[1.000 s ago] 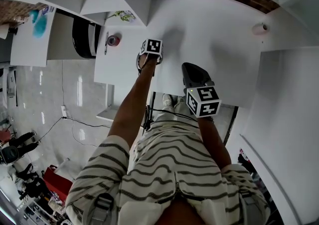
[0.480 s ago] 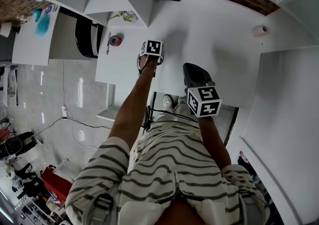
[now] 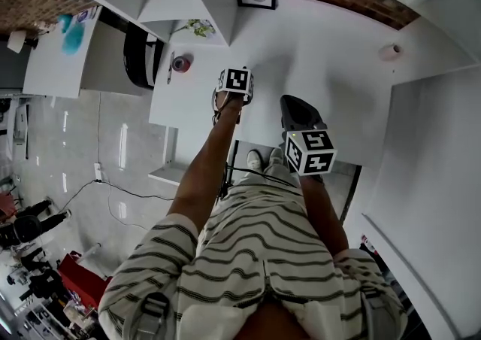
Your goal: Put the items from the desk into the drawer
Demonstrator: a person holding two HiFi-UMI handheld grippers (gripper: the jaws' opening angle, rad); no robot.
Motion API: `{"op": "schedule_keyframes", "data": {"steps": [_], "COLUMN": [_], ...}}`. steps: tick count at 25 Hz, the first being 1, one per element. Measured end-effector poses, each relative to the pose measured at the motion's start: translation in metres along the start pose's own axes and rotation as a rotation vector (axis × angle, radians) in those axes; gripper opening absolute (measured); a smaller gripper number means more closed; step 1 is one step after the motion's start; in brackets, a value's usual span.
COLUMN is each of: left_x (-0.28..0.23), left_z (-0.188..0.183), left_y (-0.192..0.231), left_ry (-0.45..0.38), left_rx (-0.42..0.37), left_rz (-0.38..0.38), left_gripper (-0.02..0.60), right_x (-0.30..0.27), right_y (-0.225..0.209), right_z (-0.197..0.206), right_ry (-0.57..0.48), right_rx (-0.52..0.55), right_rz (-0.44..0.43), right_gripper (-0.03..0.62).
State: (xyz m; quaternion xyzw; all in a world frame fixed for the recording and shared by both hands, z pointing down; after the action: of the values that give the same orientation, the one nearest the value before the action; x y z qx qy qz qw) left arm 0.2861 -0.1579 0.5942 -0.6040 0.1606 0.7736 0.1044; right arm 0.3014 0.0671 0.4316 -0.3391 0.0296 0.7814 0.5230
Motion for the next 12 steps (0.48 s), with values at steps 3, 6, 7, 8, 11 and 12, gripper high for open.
{"op": "schedule_keyframes", "data": {"steps": [3,6,7,8,11,12], "left_x": [0.016,0.034,0.040,0.046,0.064,0.073], "left_z": [-0.001,0.000,0.001,0.003,0.011,0.012], "left_y": [-0.005,-0.012,-0.015,-0.017,-0.021,-0.021], "left_ry": [-0.048,-0.092,-0.112,-0.132,-0.188,-0.212], "left_rx": [-0.011,-0.008,-0.008,-0.007,0.005,0.004], "left_rz": [-0.004,0.007,0.010,0.010,0.007,-0.006], "left_gripper": [0.066,0.066,0.066,0.066,0.066,0.066], "right_x": [0.007,0.013,0.015,0.017,0.024,0.026], "right_y": [0.002,0.003,0.004,0.006,0.012,0.014], "right_z": [-0.002,-0.006,-0.006,-0.007,-0.009,-0.011], "right_ry": [-0.012,-0.029,-0.035,-0.040,-0.057,-0.064], "right_rx": [-0.001,0.003,0.006,0.009,0.020,0.023], "right_rz": [0.008,0.015,0.016,0.016,0.017,0.019], "right_gripper": [0.012,0.011,0.012,0.012,0.012,0.012]}}
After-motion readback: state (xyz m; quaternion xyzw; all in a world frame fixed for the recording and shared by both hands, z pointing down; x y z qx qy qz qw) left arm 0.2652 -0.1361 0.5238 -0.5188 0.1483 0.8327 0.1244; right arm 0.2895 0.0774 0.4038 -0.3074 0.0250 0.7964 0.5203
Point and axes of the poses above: the fingertips, and each gripper's own axes: x backward along the fingers, y to its left, z out of its underside, the point moved 9 cm from there along x, backward along the fingers, and after that the axes turned 7 degrees about y, right-handed, at the moved point
